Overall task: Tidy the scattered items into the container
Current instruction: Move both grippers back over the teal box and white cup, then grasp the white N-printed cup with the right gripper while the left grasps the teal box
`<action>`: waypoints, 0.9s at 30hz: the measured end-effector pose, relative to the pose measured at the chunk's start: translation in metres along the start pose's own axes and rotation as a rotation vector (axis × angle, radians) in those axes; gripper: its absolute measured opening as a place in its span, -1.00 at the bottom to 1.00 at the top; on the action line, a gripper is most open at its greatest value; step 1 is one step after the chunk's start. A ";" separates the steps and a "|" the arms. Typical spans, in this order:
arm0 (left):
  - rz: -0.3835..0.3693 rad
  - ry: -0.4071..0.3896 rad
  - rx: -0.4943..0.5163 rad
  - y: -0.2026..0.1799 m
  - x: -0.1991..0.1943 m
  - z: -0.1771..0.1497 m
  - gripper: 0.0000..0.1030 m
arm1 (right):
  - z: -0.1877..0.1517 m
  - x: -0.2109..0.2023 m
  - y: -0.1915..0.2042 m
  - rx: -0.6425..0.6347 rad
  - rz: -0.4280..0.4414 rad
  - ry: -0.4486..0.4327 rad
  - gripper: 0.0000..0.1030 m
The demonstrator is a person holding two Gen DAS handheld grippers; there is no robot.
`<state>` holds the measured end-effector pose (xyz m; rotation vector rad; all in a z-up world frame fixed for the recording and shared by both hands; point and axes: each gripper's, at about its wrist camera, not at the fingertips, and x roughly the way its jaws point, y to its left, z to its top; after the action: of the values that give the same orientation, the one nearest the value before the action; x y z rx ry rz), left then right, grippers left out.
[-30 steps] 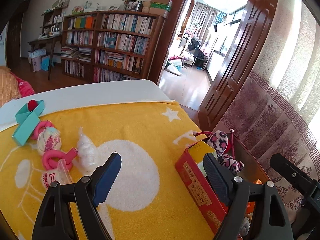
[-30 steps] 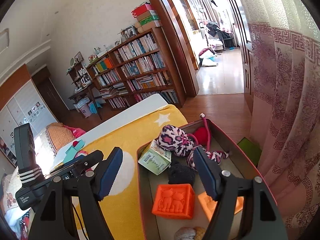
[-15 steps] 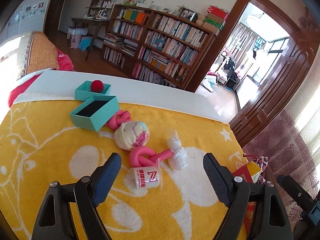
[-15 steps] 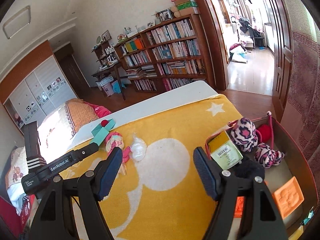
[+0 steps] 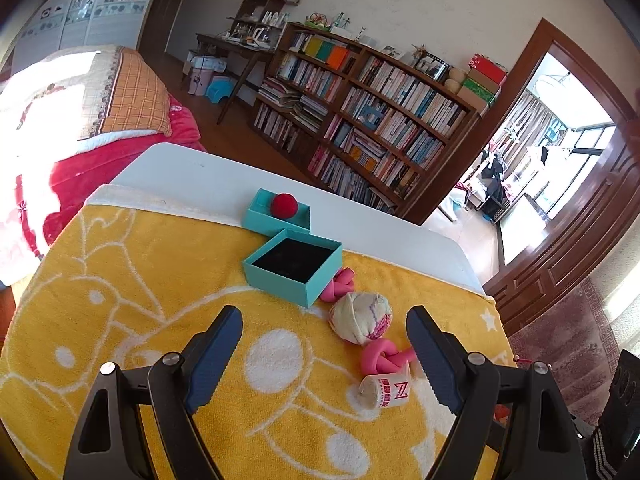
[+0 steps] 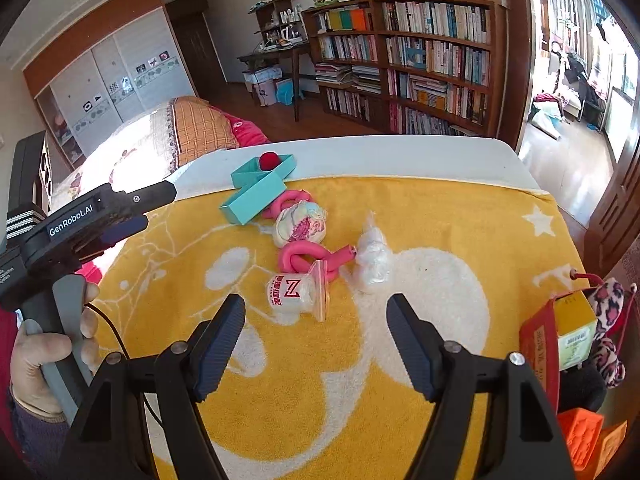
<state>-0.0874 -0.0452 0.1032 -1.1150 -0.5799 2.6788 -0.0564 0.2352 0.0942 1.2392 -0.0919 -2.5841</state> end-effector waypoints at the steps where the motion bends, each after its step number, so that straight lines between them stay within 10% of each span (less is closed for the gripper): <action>1: 0.005 -0.001 0.002 0.002 0.000 0.001 0.67 | 0.001 0.007 0.005 -0.011 0.006 0.017 0.49; 19: 0.042 0.044 -0.137 0.058 0.019 0.002 0.67 | -0.005 0.102 0.037 -0.033 -0.043 0.088 0.49; 27: 0.046 0.068 -0.131 0.062 0.040 -0.003 0.67 | -0.016 0.097 0.026 -0.001 -0.065 0.069 -0.09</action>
<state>-0.1141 -0.0887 0.0496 -1.2629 -0.7348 2.6626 -0.0965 0.1852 0.0151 1.3510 -0.0367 -2.5927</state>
